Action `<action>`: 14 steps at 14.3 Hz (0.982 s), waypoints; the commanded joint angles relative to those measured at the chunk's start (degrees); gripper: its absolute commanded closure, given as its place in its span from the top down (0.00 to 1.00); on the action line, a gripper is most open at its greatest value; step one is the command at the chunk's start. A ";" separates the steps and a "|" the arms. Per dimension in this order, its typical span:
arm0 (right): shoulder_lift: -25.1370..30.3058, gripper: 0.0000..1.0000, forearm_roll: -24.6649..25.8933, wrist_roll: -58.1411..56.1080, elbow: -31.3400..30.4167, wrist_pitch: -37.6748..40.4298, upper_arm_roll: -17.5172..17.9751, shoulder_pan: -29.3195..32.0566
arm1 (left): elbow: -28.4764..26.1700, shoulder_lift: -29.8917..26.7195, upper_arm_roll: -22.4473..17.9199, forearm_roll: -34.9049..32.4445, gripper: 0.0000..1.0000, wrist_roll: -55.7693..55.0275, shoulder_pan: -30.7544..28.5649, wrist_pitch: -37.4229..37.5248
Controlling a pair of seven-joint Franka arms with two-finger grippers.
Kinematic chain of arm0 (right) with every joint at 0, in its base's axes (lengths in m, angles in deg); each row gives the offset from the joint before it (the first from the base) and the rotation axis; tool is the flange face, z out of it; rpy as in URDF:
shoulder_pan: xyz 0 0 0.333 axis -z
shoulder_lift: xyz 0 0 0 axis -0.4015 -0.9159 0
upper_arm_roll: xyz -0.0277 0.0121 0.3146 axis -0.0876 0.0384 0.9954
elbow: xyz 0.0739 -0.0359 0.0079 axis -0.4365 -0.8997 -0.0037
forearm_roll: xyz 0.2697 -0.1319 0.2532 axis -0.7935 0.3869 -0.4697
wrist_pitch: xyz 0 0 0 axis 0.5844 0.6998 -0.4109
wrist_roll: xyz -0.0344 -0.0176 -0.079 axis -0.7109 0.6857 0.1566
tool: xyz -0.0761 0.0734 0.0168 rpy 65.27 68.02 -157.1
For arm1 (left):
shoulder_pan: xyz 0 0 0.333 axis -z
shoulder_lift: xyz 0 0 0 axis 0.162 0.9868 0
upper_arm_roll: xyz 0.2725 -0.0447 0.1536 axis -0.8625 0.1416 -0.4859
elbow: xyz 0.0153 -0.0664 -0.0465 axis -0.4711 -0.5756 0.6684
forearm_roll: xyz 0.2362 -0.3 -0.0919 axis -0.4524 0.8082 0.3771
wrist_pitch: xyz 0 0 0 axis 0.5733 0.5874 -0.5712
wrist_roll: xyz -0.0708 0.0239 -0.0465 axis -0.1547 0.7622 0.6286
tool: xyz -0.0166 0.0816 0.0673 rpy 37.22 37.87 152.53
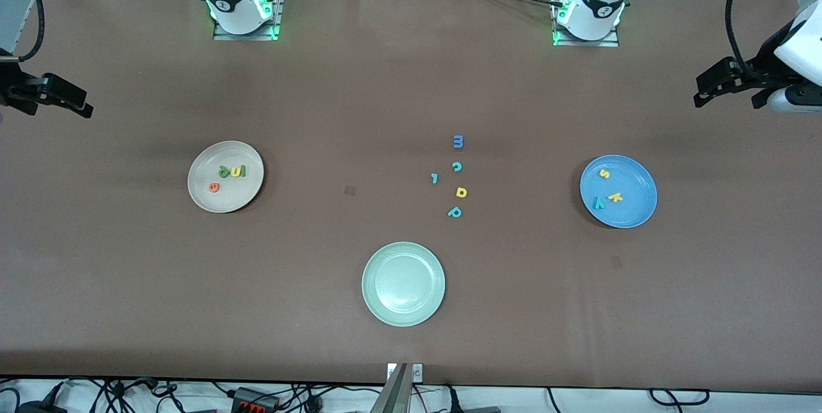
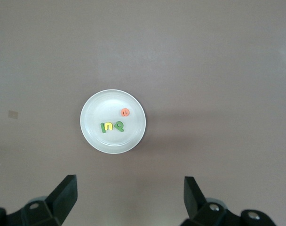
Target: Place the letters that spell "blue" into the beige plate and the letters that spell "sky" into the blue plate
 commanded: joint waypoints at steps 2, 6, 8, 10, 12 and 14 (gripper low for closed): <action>1.28 1.00 1.24 -0.10 -1.35 -0.68 0.83 0.15 | 1.09 0.06 0.05 0.57 1.00 -0.35 0.02 0.99; 0.84 1.00 2.38 -0.10 -1.44 -1.73 0.91 0.15 | 1.17 0.06 0.05 0.49 1.00 -0.44 0.02 0.99; 0.75 1.00 2.38 -0.19 -1.44 -1.73 0.83 0.41 | 1.17 0.06 0.05 0.57 1.00 -0.44 0.02 0.99; 0.84 1.00 2.47 -0.19 -1.36 -1.56 0.56 0.59 | 1.09 -0.02 0.05 0.57 1.00 -0.35 0.02 1.08; 0.84 1.00 2.56 -0.19 -1.44 -1.21 0.39 0.76 | 1.08 -0.03 0.05 0.57 1.00 -0.44 0.02 1.17; 1.19 1.00 2.56 -0.19 -1.44 -0.86 -0.31 1.11 | 1.08 -0.03 0.05 0.57 1.00 -0.44 0.02 1.17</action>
